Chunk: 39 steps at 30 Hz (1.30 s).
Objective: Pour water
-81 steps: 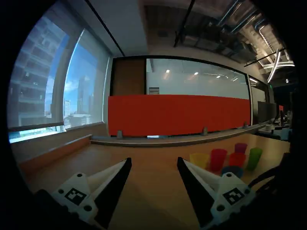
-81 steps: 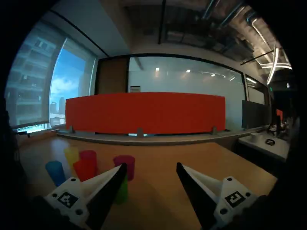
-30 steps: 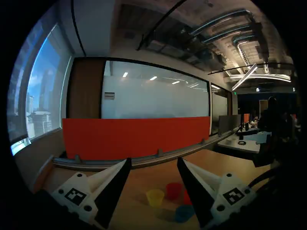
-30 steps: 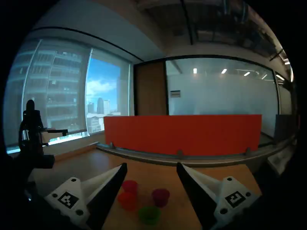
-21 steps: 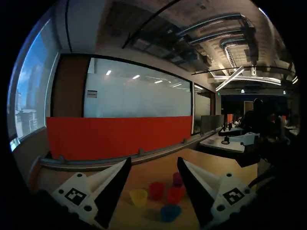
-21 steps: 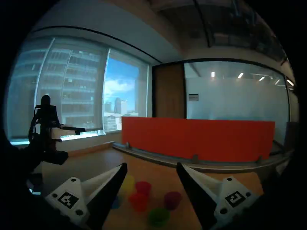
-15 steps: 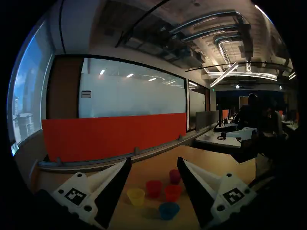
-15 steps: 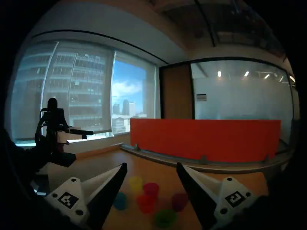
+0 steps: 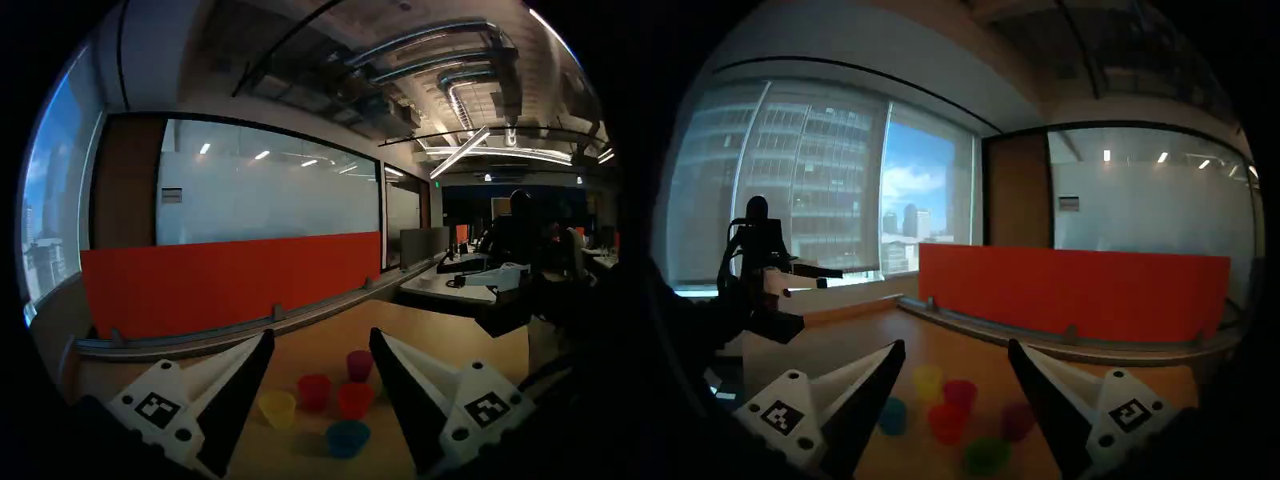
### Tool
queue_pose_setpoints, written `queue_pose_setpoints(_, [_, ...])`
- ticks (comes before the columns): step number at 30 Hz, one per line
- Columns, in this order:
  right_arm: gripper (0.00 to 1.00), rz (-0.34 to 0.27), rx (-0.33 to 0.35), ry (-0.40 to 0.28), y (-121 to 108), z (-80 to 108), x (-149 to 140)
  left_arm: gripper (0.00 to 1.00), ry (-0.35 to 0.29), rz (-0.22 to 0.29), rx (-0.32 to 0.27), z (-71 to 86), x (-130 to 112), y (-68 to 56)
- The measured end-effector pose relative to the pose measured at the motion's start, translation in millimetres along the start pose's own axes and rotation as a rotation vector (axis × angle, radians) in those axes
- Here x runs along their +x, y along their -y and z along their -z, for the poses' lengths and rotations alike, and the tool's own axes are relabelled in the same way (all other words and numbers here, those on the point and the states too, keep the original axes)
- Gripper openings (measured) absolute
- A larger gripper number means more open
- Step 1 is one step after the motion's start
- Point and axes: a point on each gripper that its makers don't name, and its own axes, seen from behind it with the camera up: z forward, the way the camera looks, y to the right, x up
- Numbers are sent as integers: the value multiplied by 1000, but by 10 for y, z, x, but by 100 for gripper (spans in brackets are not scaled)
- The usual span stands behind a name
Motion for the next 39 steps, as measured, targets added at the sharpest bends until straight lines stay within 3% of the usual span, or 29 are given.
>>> queue_pose_setpoints(9, [100,3,2,43,-17,5,-70,88,28,-10,-31,-2,-53,-70])
queue_pose_setpoints(21, [100,31,16,210,-43,47,-423,88,141,3,-92,-33,-435,-107])
queue_pose_setpoints(39, [100,46,2,301,-180,47,-819,88,217,-13,-113,-133,-881,-79])
